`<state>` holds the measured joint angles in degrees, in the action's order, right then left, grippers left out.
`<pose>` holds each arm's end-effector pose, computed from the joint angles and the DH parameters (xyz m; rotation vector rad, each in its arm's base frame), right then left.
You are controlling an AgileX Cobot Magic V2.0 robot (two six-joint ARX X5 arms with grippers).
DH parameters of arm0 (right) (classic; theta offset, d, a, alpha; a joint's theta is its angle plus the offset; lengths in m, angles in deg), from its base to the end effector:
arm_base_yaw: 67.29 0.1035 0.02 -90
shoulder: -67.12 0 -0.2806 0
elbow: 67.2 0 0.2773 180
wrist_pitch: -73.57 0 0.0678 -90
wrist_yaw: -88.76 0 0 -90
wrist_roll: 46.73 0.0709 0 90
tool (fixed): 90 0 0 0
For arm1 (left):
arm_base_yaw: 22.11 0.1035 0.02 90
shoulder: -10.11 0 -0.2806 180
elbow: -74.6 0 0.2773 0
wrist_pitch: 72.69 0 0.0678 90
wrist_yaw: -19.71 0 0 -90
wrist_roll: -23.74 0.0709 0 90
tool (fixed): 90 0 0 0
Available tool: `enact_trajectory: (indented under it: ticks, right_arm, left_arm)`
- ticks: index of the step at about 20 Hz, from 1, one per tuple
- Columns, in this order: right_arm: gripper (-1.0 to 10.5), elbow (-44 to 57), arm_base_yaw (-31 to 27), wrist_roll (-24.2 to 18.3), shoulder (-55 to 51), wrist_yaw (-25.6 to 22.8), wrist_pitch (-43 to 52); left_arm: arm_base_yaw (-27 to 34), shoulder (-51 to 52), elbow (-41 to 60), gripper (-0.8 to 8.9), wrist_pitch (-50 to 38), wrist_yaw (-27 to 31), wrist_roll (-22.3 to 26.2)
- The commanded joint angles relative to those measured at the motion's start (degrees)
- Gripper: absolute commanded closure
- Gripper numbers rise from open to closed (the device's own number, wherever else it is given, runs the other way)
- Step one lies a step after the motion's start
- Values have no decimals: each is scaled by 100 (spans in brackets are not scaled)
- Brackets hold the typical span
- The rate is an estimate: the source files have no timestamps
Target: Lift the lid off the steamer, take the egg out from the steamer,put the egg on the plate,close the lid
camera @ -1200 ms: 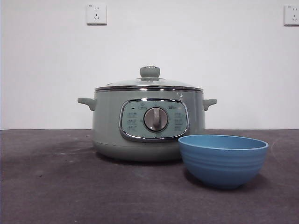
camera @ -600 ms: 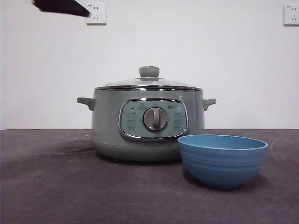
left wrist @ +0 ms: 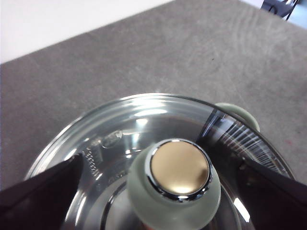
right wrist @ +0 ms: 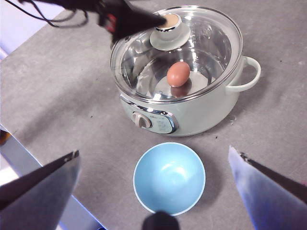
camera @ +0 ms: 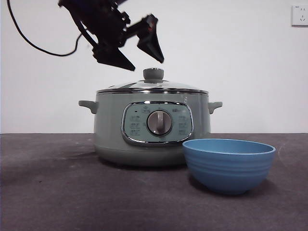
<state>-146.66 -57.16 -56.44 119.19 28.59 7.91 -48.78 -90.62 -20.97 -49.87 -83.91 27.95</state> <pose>0.1860 0.0691 0.3723 -0.0400 0.6117 0.7249 0.4117 -0.2255 0.2901 0.1256 0.4698 -0.7071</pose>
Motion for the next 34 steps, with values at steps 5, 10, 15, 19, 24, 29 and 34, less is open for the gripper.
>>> enact_trajectory:
  ticks: [5,10,15,19,24,29,34]
  right_arm:
    - [408,-17,11,-15,4,-15,7]
    - [410,-17,11,-4,4,-15,2]
    - [410,-17,11,24,4,-15,4]
    - [410,-17,11,22,4,-17,17]
    - [410,-17,11,24,4,-17,39]
    - [410,-17,11,26,4,-17,37]
    - [411,-17,11,24,4,-17,42]
  left_arm:
    - [-256,-236,-4,279,-496,295,170]
    - [-363,-472,-4,279,-516,461,157]
    - [-361,-487,-4,487,-463,503,142]
    - [-361,-487,-4,816,-271,474,144]
    - [-356,-472,-28,822,-254,450,142]
    - [-319,-219,-188,822,-245,450,140]
    - [-284,188,-562,822,52,450,142]
